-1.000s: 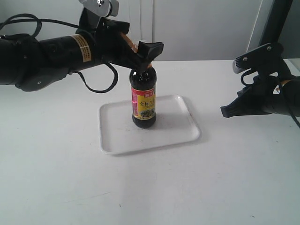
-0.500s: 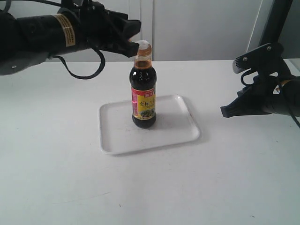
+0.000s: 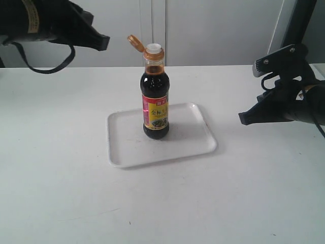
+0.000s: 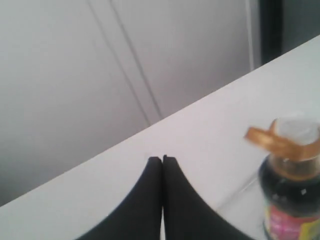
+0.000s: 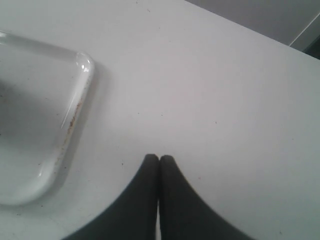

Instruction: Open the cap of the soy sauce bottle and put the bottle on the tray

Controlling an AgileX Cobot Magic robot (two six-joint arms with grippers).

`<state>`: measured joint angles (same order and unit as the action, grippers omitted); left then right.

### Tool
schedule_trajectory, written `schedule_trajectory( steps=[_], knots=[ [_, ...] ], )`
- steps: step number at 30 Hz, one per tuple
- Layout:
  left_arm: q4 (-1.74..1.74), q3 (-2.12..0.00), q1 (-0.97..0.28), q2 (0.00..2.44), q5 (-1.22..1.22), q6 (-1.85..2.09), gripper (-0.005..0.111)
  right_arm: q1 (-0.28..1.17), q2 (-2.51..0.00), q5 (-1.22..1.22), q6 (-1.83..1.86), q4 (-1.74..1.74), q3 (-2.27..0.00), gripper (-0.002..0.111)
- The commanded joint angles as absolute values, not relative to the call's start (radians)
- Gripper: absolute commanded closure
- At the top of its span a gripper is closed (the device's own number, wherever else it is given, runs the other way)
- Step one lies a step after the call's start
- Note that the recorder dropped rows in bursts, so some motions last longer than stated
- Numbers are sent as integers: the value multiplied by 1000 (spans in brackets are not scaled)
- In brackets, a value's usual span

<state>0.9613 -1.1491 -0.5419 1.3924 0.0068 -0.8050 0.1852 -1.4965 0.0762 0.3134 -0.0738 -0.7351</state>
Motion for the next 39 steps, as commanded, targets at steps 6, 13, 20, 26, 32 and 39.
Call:
schedule_trajectory(
  steps=[6, 13, 20, 26, 32, 39],
  knots=[
    [902, -1167, -481, 1345, 351, -764, 107, 179, -1497, 78, 311, -74, -737, 108],
    [395, -1262, -392, 1345, 620, -252, 107, 179, -1497, 51, 251, -85, -776, 108],
    [196, -1295, -301, 1343, 849, -45, 107, 179, -1497, -173, 207, -85, -881, 108],
    [205, -1286, -282, 1339, 901, -23, 107, 179, -1497, -587, 207, 8, -1006, 108],
    [202, -1286, -282, 1335, 1000, -23, 107, 179, -1495, -813, 204, 86, -1060, 108],
    [185, -1148, -282, 1236, 923, -25, 107, 178, -1456, -896, 183, 86, -1060, 108]
  ],
)
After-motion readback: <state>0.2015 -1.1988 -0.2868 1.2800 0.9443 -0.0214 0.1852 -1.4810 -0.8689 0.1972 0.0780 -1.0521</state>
